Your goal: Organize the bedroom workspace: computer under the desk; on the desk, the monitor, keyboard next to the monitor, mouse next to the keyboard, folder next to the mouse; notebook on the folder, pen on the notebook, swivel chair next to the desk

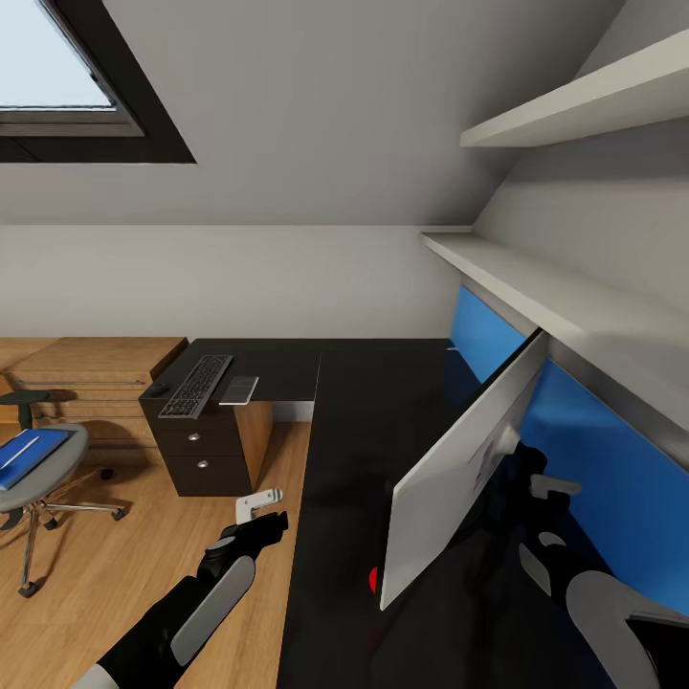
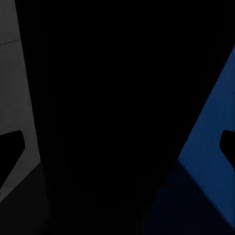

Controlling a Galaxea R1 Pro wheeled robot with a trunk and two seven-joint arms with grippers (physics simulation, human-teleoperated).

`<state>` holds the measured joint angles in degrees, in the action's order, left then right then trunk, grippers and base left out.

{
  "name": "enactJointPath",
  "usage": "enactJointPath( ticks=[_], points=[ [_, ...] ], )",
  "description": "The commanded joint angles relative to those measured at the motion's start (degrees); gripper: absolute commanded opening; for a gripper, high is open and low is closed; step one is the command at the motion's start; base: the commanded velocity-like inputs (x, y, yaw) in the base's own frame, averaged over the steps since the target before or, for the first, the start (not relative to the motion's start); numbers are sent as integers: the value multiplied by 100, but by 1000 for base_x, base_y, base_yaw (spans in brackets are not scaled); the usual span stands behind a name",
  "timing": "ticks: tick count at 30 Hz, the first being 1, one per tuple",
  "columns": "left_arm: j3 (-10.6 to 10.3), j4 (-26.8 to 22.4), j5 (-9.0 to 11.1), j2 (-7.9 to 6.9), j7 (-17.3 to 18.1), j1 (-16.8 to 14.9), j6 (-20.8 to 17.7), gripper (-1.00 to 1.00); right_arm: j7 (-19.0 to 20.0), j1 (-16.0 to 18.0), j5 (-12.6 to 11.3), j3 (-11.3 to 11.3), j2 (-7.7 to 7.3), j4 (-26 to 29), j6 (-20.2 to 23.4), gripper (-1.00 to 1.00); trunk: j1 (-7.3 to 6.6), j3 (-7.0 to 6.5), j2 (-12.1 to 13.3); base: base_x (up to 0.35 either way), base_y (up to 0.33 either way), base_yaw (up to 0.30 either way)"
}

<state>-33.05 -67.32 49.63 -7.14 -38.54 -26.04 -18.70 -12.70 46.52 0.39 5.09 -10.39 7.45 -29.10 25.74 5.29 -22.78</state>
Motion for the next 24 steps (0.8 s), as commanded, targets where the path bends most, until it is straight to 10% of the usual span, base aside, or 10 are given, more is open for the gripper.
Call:
enactJointPath(
  ticks=[1,24],
  points=[
    [-14,-9,30,-6,-44,-8,-11,100,13,7,8,35,2,-7,-26,100,4,13,-13,0,0,0],
    [-18,-9,38,-6,-42,-7,-11,100,11,7,14,36,2,-7,-26,100,4,13,-13,-239,0,0]
  ],
)
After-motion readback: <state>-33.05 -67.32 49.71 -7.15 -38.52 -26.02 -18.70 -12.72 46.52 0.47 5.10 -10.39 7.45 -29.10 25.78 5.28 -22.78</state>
